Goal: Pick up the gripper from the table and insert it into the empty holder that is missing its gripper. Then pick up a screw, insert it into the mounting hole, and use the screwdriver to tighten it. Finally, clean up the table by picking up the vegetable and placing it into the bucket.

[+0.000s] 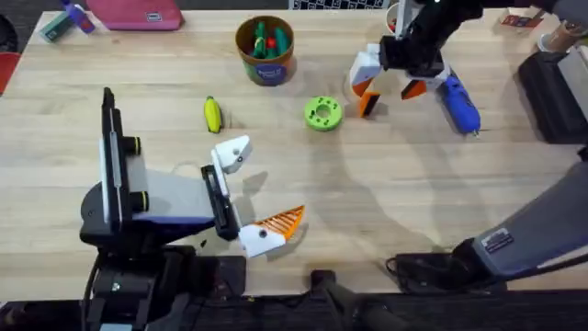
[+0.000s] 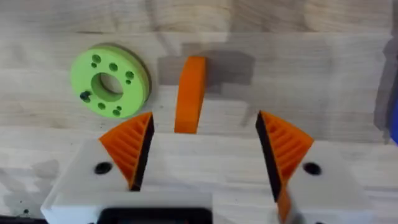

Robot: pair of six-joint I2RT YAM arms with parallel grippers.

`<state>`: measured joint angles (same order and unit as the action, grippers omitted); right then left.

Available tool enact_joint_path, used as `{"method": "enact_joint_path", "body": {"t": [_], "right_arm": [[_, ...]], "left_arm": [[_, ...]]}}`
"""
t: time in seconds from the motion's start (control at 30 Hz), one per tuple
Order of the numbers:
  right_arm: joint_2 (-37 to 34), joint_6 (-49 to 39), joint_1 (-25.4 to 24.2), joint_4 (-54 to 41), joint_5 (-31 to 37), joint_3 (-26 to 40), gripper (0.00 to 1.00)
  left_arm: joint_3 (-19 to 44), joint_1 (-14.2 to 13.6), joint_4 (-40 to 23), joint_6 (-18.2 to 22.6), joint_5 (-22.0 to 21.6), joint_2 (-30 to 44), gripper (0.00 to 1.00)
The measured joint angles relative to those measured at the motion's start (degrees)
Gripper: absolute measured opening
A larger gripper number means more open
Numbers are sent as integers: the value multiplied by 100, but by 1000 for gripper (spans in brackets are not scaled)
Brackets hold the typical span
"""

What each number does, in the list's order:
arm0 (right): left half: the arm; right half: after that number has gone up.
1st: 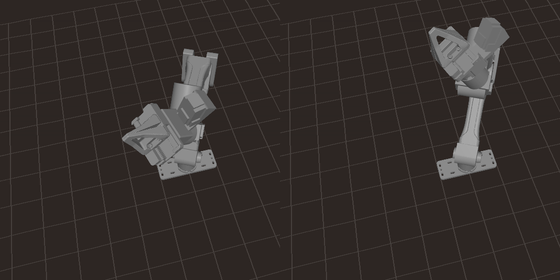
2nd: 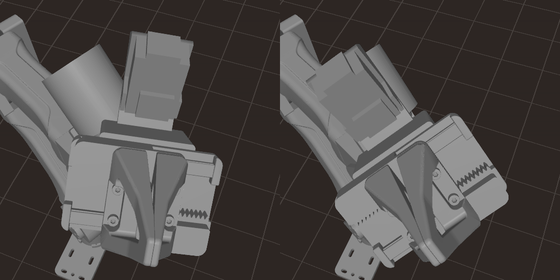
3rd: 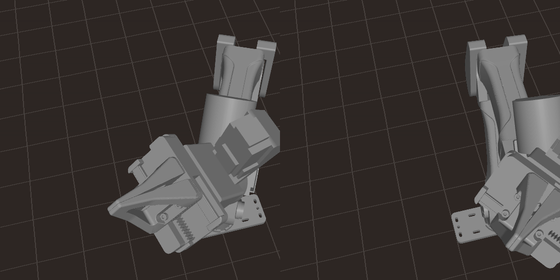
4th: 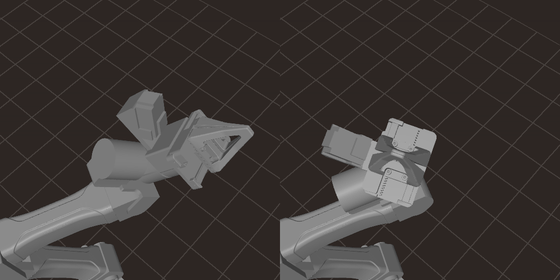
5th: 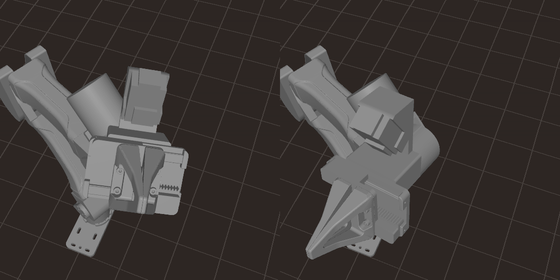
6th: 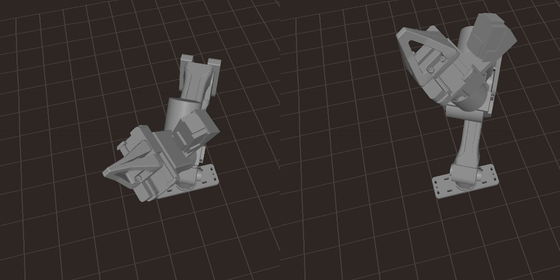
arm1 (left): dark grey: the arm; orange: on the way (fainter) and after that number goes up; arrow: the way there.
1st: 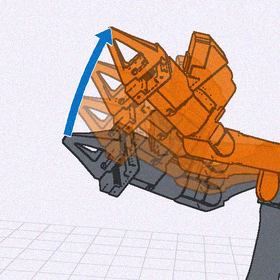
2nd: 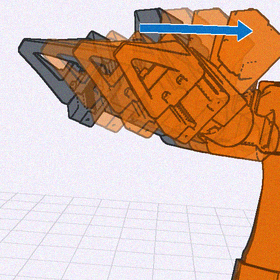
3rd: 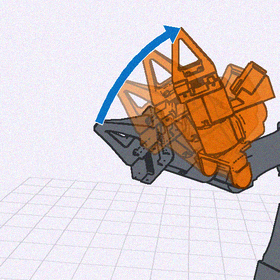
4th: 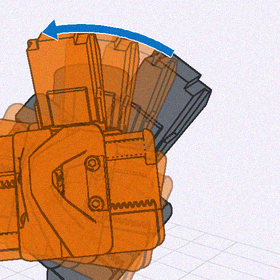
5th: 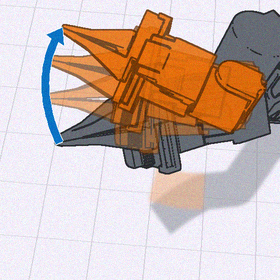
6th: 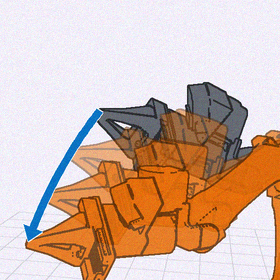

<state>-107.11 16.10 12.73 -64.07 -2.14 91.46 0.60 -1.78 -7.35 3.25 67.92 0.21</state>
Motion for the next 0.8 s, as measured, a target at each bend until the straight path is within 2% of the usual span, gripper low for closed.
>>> {"method": "enact_joint_path", "body": {"t": [0.23,0.4,0.53,0.63,0.7,0.8], "right_arm": [[-55,-41,132,183,127,0,902],[-301,-194,272,193,127,0,828],[-439,-284,289,239,129,0,689],[-439,-304,289,303,136,0,620],[-439,-337,289,295,145,0,478],[-439,-351,289,293,148,0,145]], "left_arm": [[0,0,0,0,0,0,985],[0,0,0,0,0,-1,985],[0,0,0,0,0,0,985],[0,0,0,0,0,0,985],[0,0,0,0,0,0,985],[0,0,0,0,0,0,985]]}}
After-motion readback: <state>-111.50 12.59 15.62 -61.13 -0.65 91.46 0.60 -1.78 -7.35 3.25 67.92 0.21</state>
